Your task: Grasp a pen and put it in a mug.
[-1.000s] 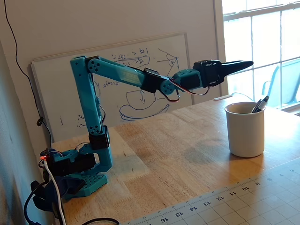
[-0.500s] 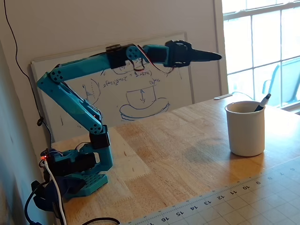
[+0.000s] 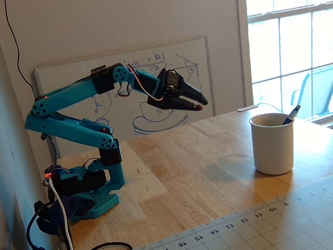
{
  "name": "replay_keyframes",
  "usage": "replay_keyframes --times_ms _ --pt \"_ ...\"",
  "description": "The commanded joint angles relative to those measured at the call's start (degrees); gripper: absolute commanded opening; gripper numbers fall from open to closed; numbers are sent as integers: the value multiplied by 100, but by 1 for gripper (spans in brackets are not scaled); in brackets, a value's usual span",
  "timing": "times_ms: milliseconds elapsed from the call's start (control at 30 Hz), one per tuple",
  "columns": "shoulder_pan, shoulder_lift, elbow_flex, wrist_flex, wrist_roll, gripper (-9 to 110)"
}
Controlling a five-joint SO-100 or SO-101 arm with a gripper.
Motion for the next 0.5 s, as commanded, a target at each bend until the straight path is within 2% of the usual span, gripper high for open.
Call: replay_keyframes --times_ms 0,233,467 --pt "26 650 404 35 -940 0" --pt "18 1811 1986 44 -2232 0" --pt "18 3032 3138 378 -3076 0"
